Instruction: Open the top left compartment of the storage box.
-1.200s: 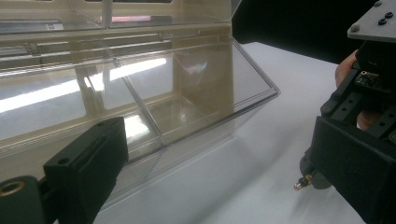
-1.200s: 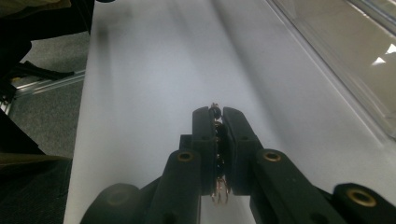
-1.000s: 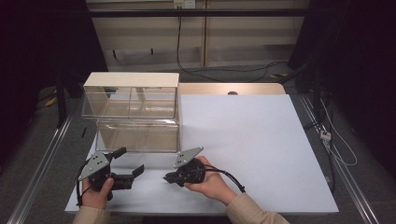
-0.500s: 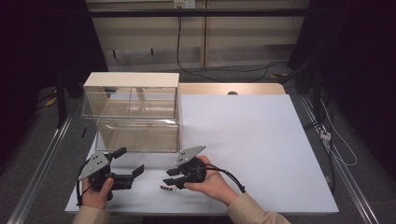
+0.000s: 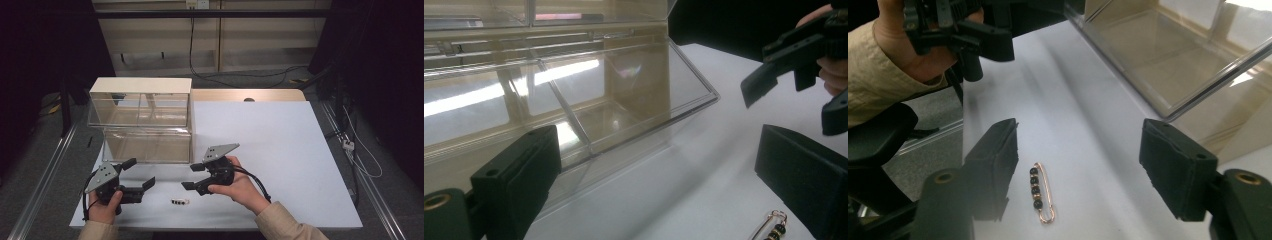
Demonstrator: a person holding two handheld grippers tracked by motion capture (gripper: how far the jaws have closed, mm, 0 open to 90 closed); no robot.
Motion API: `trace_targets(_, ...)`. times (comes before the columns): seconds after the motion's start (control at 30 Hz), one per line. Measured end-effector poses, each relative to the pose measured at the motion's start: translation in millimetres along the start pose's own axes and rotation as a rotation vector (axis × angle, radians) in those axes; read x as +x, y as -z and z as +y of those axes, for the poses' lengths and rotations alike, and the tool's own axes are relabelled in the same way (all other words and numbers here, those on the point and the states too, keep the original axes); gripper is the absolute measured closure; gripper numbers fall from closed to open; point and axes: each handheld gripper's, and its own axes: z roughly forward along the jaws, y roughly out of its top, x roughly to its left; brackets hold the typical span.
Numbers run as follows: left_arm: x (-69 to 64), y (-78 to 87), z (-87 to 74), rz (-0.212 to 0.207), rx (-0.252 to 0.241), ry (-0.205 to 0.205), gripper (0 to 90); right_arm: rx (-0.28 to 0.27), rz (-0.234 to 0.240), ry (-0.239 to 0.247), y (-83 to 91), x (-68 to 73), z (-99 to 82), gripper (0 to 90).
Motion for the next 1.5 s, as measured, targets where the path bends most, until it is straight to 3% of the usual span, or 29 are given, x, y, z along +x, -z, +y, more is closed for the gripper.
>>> trace_targets(0.33,0.2,-0.1,-0.3,-0.003,0.002,0.004,4.5,-0.015,-0.027,0.006,12.8,-4.4,23.7,18.6)
trace_targets(0.9,0.5,0.7,0.5,-0.006,0.001,-0.002,4.5,-0.027,-0.036,0.017,18.3,-9.8,56.5,18.6)
trace_targets(0.97,0.2,0.6,0.5,-0.007,-0.001,-0.002,4.4,-0.02,-0.042,0.031,18.2,-9.0,61.0,23.2)
trace_targets(1.1,0.4,0.7,0.3,-0.007,-0.003,0.003,4.4,-0.014,-0.042,0.049,18.0,-9.2,69.5,41.3)
trace_targets(1.17,0.6,0.9,0.4,-0.007,-0.002,-0.001,4.4,-0.021,-0.069,0.062,18.2,-9.8,73.3,57.6)
trace_targets(1.33,0.7,1.2,0.4,-0.01,-0.001,-0.003,4.4,-0.039,-0.103,0.062,17.4,-13.4,81.7,87.8)
trace_targets(1.5,1.2,1.2,0.2,-0.009,-0.007,0.002,4.4,-0.05,-0.139,0.054,15.3,-16.1,88.9,90.0)
